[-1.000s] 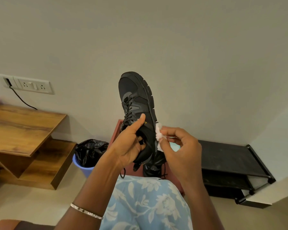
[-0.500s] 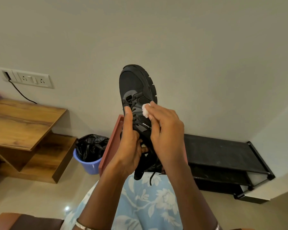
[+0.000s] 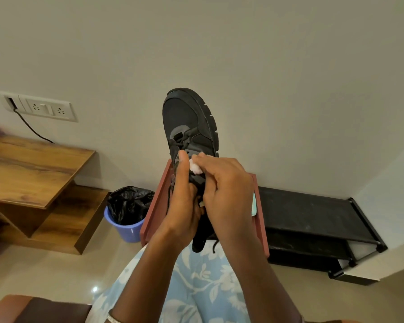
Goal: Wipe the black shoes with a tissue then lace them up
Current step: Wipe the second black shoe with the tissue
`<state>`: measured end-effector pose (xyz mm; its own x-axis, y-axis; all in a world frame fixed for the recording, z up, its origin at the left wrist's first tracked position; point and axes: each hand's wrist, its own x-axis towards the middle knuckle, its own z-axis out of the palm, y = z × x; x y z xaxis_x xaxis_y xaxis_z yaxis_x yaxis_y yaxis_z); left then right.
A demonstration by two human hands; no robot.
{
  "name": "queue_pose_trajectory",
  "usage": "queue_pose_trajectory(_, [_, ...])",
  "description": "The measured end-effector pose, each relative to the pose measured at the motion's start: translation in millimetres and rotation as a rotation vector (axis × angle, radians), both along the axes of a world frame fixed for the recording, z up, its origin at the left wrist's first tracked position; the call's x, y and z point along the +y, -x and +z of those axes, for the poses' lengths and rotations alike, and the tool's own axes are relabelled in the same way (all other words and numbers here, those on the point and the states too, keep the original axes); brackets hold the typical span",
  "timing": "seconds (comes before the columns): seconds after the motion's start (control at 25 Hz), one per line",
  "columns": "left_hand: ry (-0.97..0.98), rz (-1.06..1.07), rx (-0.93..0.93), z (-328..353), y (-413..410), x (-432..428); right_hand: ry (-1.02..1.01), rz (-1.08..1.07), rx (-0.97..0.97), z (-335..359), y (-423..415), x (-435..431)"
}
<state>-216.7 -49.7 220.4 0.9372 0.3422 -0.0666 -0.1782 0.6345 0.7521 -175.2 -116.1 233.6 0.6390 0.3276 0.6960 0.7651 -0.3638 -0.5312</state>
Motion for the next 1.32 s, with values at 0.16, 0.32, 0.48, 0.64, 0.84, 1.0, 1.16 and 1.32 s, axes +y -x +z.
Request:
queue_pose_trajectory(0.16, [0.071,0.044,-0.022,-5.8,4.5,4.8,-0.004,0.041,0.027,-15.7,14.7,-8.9])
queue_pose_trajectory(0.32, [0.070,0.011,0.054,-7.7,5.6,12.5,-0.022,-0.006,0.003,-36.7,27.4,-32.2])
queue_pose_trajectory(0.48, [0.004,0.014,0.083,-6.7,3.2,8.0,-0.079,-0.044,0.020,-30.6,6.1,-30.6])
queue_pose_trajectory(0.64, [0.044,0.034,0.087,-9.2,4.4,6.3,0.046,-0.045,0.101,-23.1,-14.1,-35.1])
queue_pose_trajectory(0.84, [0.114,0.060,0.136,-10.1,2.7,12.4,0.287,0.028,0.261,-16.4,-2.4,-60.7])
queue_pose_trajectory(1.0, [0.190,-0.003,0.178,-9.4,2.2,13.9,0.230,0.079,0.334,-5.6,-8.7,-47.9])
queue_pose_trajectory(1.16, [0.228,-0.030,0.145,-13.3,1.5,11.0,0.157,0.137,0.401,-1.0,-24.1,-17.9])
queue_pose_trajectory(1.32, [0.222,0.070,0.133,-21.4,-0.1,7.4,0.107,0.172,0.421,-1.2,-32.1,-0.6])
